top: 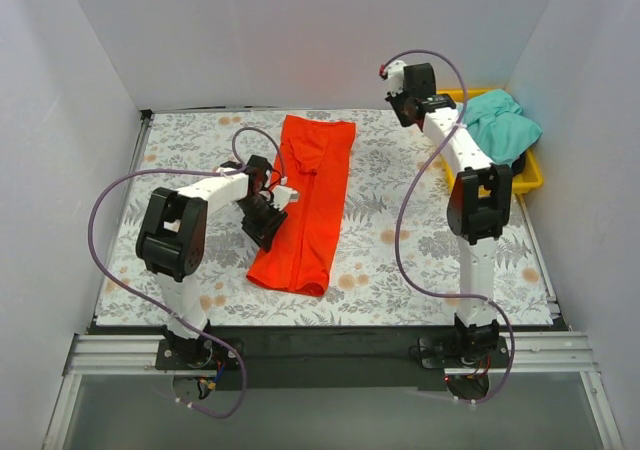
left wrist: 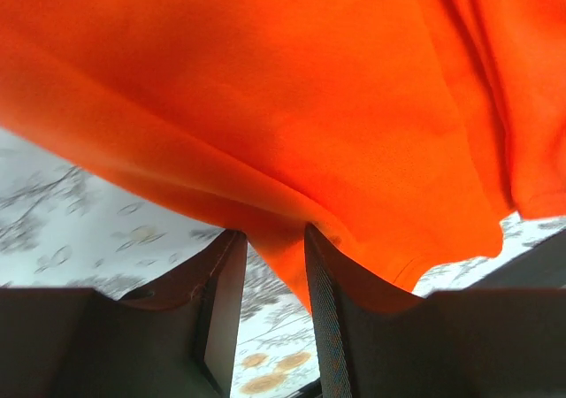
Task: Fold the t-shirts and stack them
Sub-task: Fold the tshirt
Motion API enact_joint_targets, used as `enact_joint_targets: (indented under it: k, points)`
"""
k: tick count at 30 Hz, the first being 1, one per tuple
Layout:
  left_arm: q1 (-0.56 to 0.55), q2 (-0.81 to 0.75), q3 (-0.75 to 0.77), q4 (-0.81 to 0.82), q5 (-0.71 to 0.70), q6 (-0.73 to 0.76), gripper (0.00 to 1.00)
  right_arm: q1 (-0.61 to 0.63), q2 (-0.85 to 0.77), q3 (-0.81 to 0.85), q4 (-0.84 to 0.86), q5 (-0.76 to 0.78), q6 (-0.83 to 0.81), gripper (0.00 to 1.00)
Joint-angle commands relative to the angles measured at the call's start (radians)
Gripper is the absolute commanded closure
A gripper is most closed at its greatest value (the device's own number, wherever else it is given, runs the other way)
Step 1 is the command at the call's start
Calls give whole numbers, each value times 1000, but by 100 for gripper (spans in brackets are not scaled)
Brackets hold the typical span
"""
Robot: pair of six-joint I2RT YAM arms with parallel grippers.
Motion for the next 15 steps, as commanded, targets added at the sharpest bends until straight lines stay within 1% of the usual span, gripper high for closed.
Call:
enact_joint_targets:
  k: [1,3,4,6,7,8,9,11,15]
  points:
    - [-28,7,9,-4,62,-25,69,-11,-91,-43,-113,-109,-7,80]
    - [-37,14,52,-56,134,-25,69,-10,-113,-80,-141,-152,2,80]
    - [-45,9,61,-71,156,-21,68,-10,-127,-86,-167,-215,7,80]
    - [-50,-15,78,-103,188,-18,68,-2,-128,-92,-195,-266,19,80]
    - [-42,-28,82,-108,193,-25,68,2,-125,-94,-219,-307,21,83]
    - [-27,-40,88,-114,238,-28,68,16,-122,-97,-224,-313,24,83]
    - [13,-54,119,-128,268,-25,68,24,-119,-98,-230,-320,27,84]
    - [50,-51,163,-171,306,-22,68,48,-110,-98,-244,-355,39,85]
    - [131,-28,291,-160,292,-54,68,103,-108,-109,-258,-445,81,88]
